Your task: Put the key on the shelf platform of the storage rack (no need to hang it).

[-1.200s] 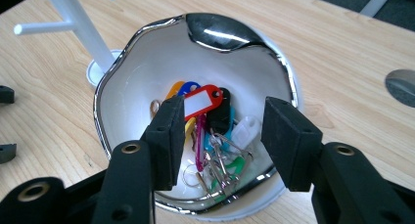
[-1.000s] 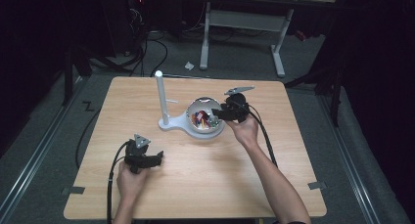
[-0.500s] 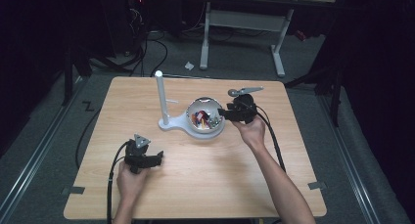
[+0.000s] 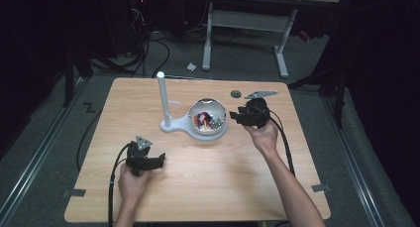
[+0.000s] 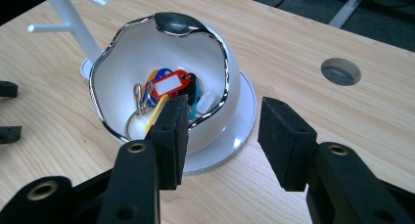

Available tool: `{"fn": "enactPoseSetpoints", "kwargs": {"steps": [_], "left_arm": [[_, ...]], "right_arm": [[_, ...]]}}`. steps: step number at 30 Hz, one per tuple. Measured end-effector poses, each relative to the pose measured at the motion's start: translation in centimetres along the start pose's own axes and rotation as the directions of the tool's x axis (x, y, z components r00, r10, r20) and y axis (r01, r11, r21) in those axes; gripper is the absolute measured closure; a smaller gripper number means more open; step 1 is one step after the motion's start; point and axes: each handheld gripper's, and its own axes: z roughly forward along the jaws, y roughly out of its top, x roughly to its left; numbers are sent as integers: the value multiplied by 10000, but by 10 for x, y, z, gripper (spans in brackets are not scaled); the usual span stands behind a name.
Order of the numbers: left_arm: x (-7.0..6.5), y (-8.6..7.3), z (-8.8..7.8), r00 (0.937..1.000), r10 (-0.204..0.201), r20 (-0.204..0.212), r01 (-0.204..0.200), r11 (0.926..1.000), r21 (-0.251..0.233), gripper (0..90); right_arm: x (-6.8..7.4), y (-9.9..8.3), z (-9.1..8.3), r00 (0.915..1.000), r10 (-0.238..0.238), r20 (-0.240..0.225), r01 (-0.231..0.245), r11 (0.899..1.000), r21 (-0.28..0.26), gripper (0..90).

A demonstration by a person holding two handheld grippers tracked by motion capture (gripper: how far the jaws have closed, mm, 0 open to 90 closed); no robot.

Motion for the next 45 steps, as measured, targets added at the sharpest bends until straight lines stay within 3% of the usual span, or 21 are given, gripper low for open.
{"fn": "enactPoseSetpoints", "kwargs": {"steps": [23,45], "left_arm": [[0,0,0,10000,9,2,-9,10000,-15,176],[0,0,0,10000,3,-1,-3,10000,-13,175]], "right_arm": [[-18,-29,-34,9977,641,236,-636,9977,-220,523],[-23,-47,-67,9961,788,408,-763,9952,-608,518]]}}
